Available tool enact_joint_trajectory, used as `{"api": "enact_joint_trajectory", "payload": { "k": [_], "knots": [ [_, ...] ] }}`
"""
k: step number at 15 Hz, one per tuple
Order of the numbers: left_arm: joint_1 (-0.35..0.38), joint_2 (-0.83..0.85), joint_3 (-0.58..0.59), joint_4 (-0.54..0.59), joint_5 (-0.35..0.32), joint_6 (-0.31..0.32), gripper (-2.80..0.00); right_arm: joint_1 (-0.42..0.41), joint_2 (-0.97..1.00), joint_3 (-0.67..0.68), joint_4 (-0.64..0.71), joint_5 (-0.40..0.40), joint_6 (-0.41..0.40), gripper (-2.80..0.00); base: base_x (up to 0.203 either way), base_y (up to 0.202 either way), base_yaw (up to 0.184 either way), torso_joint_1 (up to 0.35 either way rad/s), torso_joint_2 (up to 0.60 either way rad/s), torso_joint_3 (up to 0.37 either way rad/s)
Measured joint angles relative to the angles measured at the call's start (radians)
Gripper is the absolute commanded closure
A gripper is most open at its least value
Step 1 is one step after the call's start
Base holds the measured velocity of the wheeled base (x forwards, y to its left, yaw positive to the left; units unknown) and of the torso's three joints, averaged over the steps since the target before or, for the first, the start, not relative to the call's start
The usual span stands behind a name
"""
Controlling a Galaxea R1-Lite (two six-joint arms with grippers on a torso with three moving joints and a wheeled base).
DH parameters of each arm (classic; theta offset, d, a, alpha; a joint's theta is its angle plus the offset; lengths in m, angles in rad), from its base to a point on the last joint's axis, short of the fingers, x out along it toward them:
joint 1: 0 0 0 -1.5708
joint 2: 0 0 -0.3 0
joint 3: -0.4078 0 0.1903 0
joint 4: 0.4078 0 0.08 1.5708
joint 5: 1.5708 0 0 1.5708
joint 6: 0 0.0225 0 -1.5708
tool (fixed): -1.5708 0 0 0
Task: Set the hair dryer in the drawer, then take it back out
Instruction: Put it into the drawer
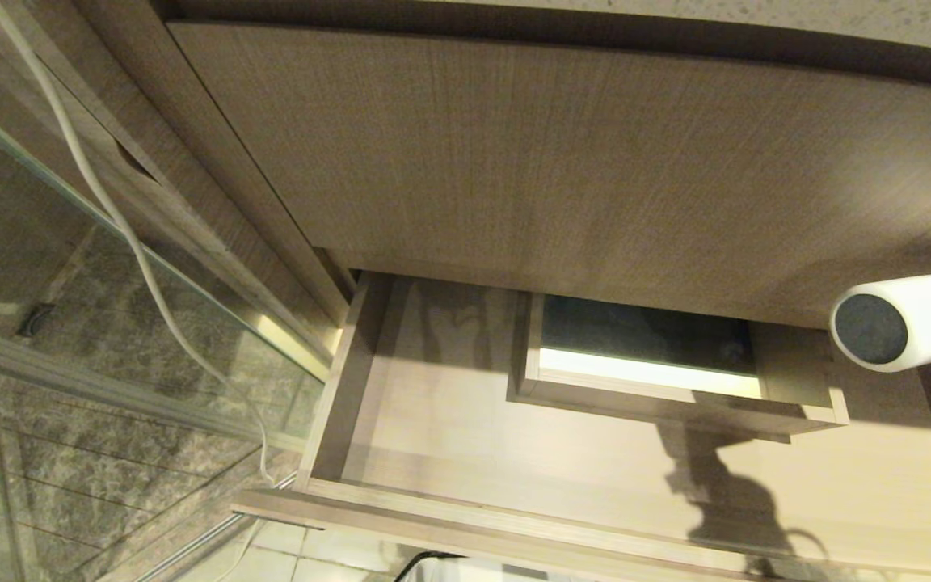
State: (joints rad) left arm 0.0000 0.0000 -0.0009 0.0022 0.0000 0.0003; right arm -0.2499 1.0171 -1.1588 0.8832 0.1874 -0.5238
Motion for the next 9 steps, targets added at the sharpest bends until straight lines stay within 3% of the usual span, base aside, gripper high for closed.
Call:
{"api": "enact_joint_trajectory", "payload": {
  "k": [2, 4, 6, 9],
  "knots": [
    [0.0, 0.0, 0.0, 0.002, 0.0, 0.0, 0.0, -0.065, 0.056, -0.034, 0.103, -0.014, 0.0, 0.0, 0.0, 0.0, 0.0, 0.092, 0.05, 0.09],
    [0.0, 0.0, 0.0, 0.002, 0.0, 0.0, 0.0, -0.112, 0.119, -0.075, 0.179, -0.076, -0.001, 0.0, 0.0, 0.0, 0.0, 0.038, 0.04, 0.042],
    [0.0, 0.0, 0.0, 0.001, 0.0, 0.0, 0.0, -0.134, 0.164, -0.099, 0.222, -0.141, 0.0, 0.0, 0.0, 0.0, 0.0, 0.02, 0.01, 0.04],
    [0.0, 0.0, 0.0, 0.002, 0.0, 0.0, 0.0, -0.155, 0.229, -0.134, 0.246, -0.153, -0.001, 0.0, 0.0, 0.0, 0.0, 0.002, 0.0, 0.011]
  ]
}}
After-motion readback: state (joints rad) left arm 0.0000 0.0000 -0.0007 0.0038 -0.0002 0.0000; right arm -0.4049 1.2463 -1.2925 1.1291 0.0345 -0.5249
